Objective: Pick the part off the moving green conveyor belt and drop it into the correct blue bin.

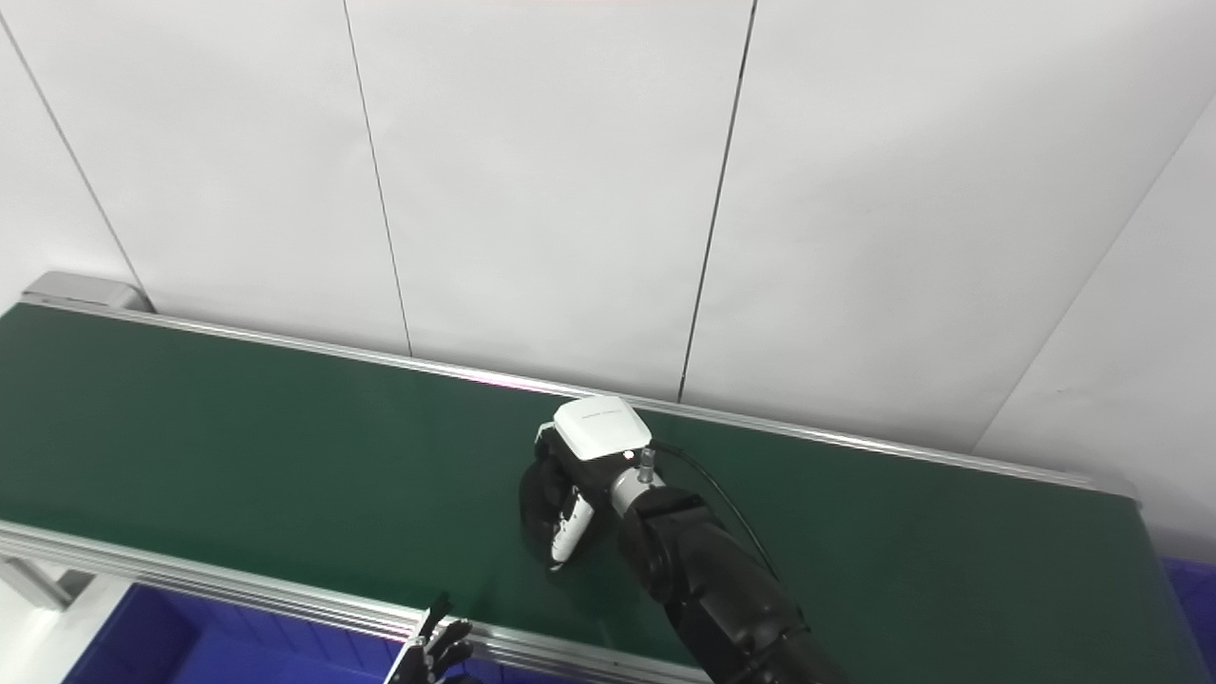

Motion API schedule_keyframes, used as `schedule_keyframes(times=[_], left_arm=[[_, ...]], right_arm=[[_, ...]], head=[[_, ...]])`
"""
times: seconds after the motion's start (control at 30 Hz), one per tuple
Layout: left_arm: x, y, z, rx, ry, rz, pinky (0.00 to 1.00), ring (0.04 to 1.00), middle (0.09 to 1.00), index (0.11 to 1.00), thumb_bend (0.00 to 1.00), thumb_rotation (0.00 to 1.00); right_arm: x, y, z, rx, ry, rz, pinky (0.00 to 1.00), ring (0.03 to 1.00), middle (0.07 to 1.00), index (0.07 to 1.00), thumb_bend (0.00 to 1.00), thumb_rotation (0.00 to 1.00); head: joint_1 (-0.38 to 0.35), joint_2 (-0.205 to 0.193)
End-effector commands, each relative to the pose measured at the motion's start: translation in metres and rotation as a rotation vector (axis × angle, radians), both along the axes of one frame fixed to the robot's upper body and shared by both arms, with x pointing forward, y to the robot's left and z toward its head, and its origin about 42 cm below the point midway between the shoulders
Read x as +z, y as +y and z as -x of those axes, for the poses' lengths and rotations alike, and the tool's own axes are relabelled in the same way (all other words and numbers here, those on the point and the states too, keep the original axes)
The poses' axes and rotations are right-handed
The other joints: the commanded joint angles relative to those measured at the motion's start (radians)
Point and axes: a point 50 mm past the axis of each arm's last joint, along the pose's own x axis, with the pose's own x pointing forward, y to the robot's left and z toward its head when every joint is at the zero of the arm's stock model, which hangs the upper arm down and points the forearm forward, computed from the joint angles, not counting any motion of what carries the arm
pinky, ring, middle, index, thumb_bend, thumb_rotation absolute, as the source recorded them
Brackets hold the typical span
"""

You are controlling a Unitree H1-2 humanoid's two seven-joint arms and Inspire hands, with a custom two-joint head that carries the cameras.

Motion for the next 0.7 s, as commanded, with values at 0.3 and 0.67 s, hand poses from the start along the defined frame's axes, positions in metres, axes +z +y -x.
schedule_keyframes(times=[0.3,0.67], left_arm=[[0.034,-0.064,-0.006,0.006,-0.072,0.223,0.84,0.894,0.908,0.965,0.38,0.7],[0.037,-0.052,-0.004,0.003,-0.076,0.232,0.87,0.91,0.926,0.986,0.39,0.73]], right_arm=[[0.003,0.002,0.001,0.01,-0.07,-0.03,0.31,0.406,0.518,0.514,0.51,0.0],[0.043,0.001,0.018,0.067,-0.024,-0.163,0.33,0.401,0.483,0.544,0.51,0.0]], head=[[-0.006,0.001],[-0.072,0.03]])
